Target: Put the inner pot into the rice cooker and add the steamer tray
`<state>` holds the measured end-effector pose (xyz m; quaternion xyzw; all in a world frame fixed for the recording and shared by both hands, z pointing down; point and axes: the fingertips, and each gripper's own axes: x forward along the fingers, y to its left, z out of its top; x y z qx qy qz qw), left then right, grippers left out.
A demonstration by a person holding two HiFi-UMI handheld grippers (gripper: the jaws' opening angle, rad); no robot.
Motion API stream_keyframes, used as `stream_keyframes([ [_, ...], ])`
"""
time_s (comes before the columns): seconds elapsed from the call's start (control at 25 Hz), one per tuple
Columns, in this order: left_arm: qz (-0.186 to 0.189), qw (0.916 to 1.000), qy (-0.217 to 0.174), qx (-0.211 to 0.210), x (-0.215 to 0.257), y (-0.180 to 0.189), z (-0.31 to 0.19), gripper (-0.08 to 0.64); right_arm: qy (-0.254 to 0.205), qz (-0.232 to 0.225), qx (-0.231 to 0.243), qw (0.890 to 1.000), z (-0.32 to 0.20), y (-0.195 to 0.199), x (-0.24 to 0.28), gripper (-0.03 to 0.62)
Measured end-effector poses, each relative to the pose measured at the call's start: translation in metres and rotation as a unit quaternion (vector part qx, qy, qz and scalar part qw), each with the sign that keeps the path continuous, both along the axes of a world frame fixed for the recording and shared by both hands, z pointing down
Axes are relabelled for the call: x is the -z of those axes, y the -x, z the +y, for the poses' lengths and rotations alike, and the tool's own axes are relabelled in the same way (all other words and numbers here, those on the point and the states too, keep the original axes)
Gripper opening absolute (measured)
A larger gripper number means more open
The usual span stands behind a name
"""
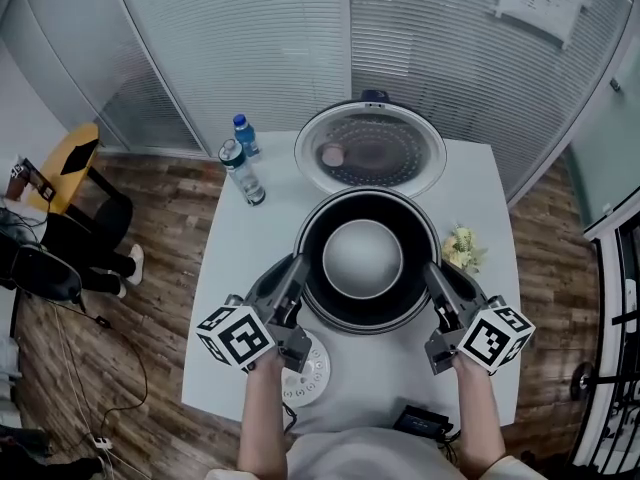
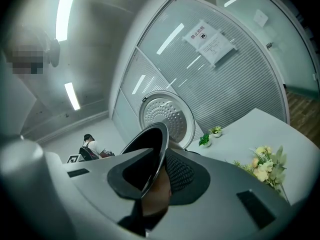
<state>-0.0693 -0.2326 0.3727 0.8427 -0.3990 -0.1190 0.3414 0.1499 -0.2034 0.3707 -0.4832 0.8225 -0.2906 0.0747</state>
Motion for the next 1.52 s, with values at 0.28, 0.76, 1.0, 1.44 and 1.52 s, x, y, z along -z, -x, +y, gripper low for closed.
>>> stream_keyframes([
  [0.28, -0.004, 0.9998, 0.017, 0.002, -0.015, 0.005, -0.009, 0.046, 0.014, -0.003, 0.003, 1.0, -0.009, 0.006, -0.015, 0.084],
  [0.76, -0.019, 0.9992, 0.035, -0.007, -0.038, -0.001, -0.018, 0.044, 0.037, 0.009, -0.003, 0.999, -0.015, -0.001, -0.036, 0.084],
  [1.0, -0.04, 0.9982, 0.043, -0.012, -0.05, -0.001, -0.023, 0.046, 0.046, 0.015, 0.0, 0.999, -0.018, 0.001, -0.045, 0.084],
  [1.44, -0.096, 0.9932, 0.061, -0.022, -0.073, -0.003, -0.028, 0.054, 0.066, 0.054, -0.011, 0.996, -0.022, 0.002, -0.064, 0.084],
  [1.52, -0.104, 0.9925, 0.061, -0.024, -0.075, -0.003, -0.028, 0.055, 0.069, 0.057, -0.012, 0.996, -0.022, 0.002, -0.067, 0.084],
])
